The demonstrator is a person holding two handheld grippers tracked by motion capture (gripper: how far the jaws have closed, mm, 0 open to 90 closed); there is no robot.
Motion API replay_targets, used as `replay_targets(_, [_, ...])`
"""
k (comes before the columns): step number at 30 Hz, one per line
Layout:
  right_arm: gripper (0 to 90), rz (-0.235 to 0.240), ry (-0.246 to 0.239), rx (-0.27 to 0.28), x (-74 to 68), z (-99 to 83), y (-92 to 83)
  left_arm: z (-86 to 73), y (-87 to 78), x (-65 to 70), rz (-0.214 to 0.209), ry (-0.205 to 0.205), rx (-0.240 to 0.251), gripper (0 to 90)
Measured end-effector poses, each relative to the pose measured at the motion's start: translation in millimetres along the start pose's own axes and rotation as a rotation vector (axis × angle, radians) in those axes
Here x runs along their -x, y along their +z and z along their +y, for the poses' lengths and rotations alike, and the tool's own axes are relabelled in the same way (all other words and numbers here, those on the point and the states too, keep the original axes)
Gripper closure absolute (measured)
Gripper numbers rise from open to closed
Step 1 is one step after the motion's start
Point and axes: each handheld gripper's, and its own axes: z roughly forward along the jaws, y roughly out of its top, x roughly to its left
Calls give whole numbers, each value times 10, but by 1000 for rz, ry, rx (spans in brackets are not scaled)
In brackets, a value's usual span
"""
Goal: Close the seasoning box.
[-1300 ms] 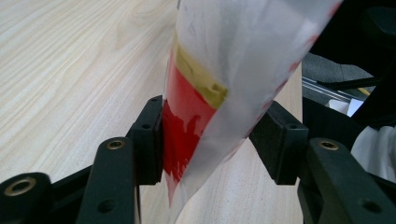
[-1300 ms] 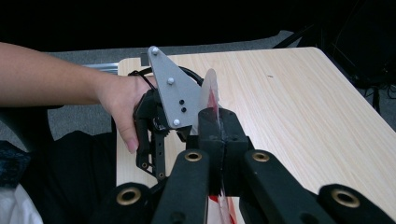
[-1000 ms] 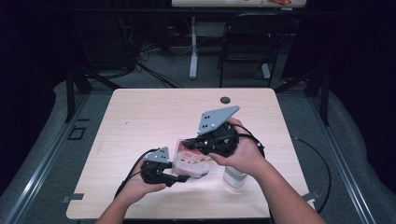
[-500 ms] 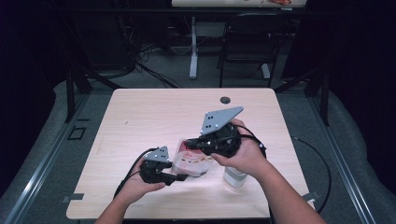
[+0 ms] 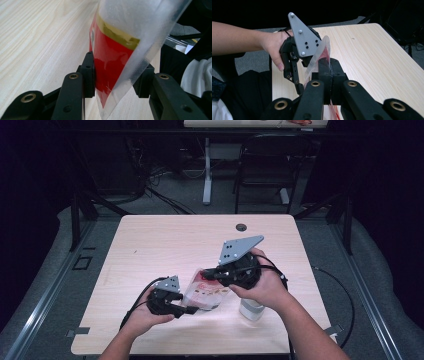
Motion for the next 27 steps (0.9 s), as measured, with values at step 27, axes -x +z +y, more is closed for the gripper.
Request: replay_targets(27, [899, -25, 42, 74, 63, -300, -208, 161, -163, 26, 19, 7, -88, 627])
